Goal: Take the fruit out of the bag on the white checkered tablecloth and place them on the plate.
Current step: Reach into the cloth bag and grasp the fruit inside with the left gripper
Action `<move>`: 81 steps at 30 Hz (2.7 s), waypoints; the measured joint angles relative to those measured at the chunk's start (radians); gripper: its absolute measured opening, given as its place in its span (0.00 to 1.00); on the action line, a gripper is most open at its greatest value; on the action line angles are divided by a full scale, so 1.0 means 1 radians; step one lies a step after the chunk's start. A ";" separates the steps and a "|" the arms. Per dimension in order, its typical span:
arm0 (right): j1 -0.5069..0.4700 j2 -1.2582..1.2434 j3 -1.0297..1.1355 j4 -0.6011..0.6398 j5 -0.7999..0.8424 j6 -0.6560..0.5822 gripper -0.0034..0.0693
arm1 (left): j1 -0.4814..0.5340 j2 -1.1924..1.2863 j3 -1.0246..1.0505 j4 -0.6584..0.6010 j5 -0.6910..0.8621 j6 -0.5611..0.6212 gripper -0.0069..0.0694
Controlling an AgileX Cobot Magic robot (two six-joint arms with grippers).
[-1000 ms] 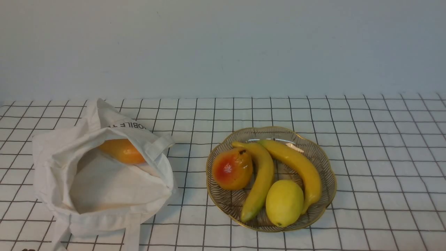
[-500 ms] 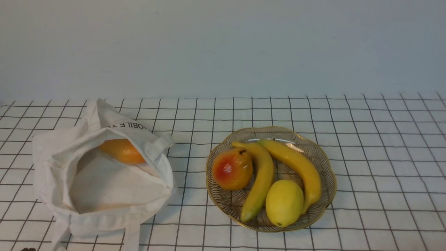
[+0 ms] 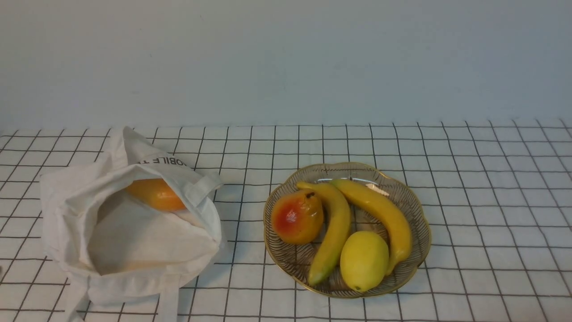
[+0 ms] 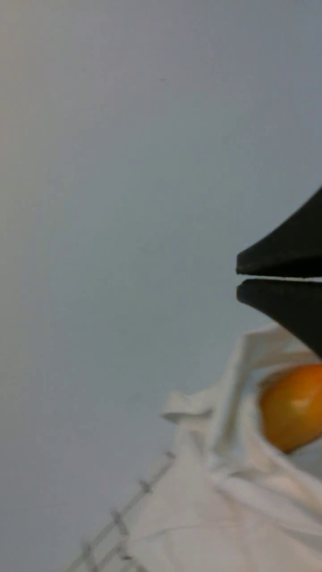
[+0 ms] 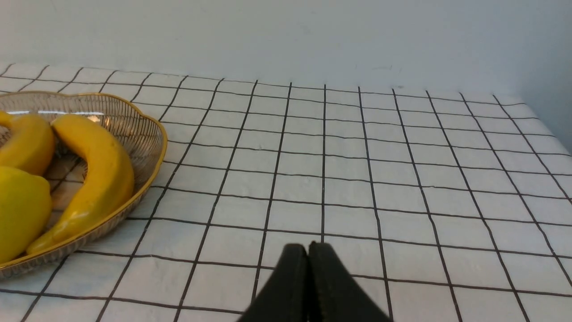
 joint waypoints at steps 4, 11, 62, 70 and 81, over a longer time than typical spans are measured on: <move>0.000 0.000 0.000 0.000 0.000 0.000 0.03 | 0.001 0.013 -0.086 0.116 -0.011 0.083 0.08; 0.000 0.000 0.000 0.000 0.000 0.000 0.03 | 0.001 0.382 -0.429 0.428 0.464 0.283 0.08; 0.000 0.000 0.000 -0.002 0.000 0.000 0.03 | -0.118 1.856 -0.916 0.834 0.021 0.842 0.88; 0.000 0.000 0.000 -0.002 0.000 0.000 0.03 | -0.118 1.853 -0.916 0.833 0.015 0.975 0.88; 0.000 0.000 0.000 -0.001 0.000 0.000 0.03 | -0.098 1.872 -0.916 0.832 -0.111 1.042 0.88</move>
